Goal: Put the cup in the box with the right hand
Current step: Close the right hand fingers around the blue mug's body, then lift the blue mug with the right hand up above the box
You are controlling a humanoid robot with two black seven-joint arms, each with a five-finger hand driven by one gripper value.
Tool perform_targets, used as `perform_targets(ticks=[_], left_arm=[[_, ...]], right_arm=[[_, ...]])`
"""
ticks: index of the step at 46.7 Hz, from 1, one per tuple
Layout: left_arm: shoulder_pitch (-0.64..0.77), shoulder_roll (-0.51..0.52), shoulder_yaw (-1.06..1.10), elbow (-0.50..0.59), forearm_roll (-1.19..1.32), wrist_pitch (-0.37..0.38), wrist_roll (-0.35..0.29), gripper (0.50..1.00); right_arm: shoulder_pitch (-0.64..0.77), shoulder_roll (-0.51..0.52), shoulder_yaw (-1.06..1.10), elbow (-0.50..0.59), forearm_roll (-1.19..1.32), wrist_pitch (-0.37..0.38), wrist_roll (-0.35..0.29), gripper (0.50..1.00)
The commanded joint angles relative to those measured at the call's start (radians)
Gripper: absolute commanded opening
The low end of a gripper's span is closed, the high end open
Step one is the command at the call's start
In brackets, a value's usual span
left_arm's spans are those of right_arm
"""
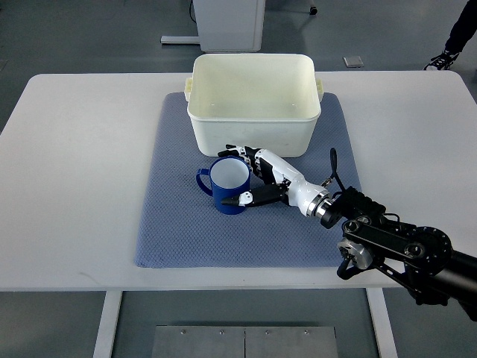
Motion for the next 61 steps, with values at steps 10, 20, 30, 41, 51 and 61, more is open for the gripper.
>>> perform_targets(ticks=[10, 20, 30, 41, 51, 61], left_arm=[[0.000, 0.000, 0.000, 0.000, 0.000, 0.000, 0.000, 1.000], [0.000, 0.000, 0.000, 0.000, 0.000, 0.000, 0.000, 1.000], [0.000, 0.000, 0.000, 0.000, 0.000, 0.000, 0.000, 1.000], [0.000, 0.000, 0.000, 0.000, 0.000, 0.000, 0.000, 1.000], [0.000, 0.000, 0.000, 0.000, 0.000, 0.000, 0.000, 1.000], [0.000, 0.000, 0.000, 0.000, 0.000, 0.000, 0.000, 1.000]], right_arm=[[-0.009, 0.002, -0.002, -0.016, 0.000, -0.006, 0.006, 0.956], [-0.011, 0.001, -0.016, -0.016, -0.001, 0.000, 0.009, 0.500], [-0.009, 0.016, -0.022, -0.042, -0.001, -0.006, 0.026, 0.500], [0.003, -0.027, -0.008, 0.022, 0.000, -0.004, 0.049, 0.500], [0.024, -0.186, -0.005, 0.182, 0.000, -0.004, 0.059, 0.500], [0.047, -0.341, 0.023, 0.308, 0.006, 0.000, 0.058, 0.500]])
